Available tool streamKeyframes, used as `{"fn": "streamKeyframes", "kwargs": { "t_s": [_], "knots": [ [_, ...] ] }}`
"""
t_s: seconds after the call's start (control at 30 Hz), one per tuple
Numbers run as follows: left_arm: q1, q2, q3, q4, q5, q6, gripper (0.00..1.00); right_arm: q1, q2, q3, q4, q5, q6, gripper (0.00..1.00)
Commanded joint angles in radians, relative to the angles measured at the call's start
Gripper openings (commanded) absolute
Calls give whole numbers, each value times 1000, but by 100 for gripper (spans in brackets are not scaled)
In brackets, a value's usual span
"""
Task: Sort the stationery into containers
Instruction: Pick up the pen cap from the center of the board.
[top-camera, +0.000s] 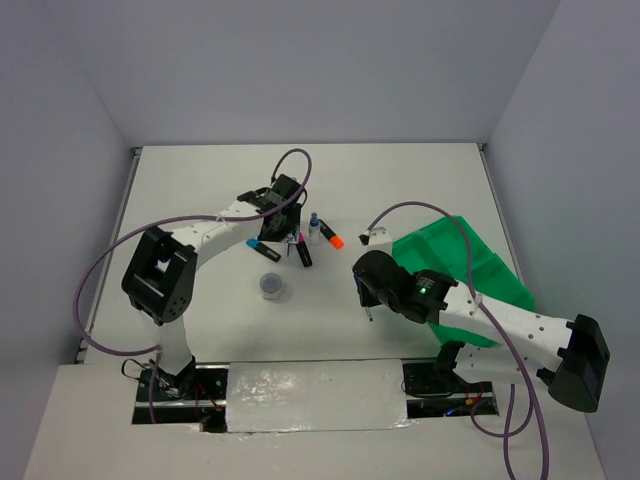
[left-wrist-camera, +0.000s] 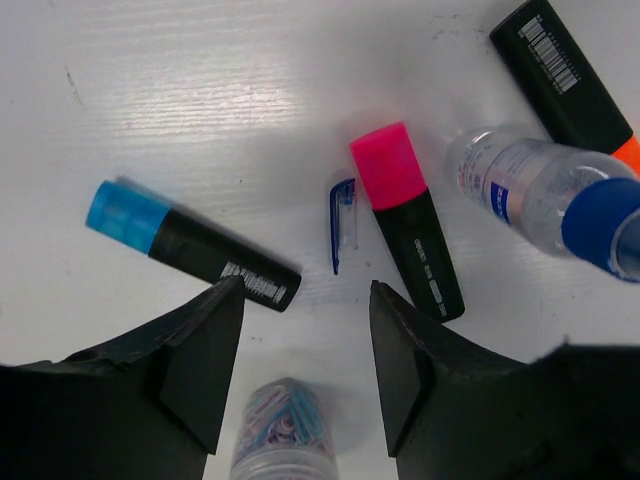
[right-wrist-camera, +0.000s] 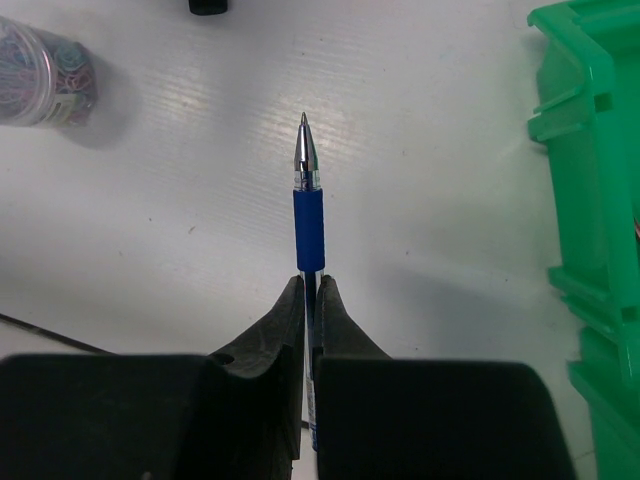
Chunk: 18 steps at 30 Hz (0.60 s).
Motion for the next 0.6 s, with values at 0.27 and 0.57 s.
{"fn": "streamKeyframes", "kwargs": {
  "t_s": [0.27,0.57],
  "knots": [
    [4,128,44,52,34,21,59,-1,-8,5,-1,36,-37,0],
    [4,180,64,59,15,10,59,-1,27,25,3,25,-51,0]
  ]
}}
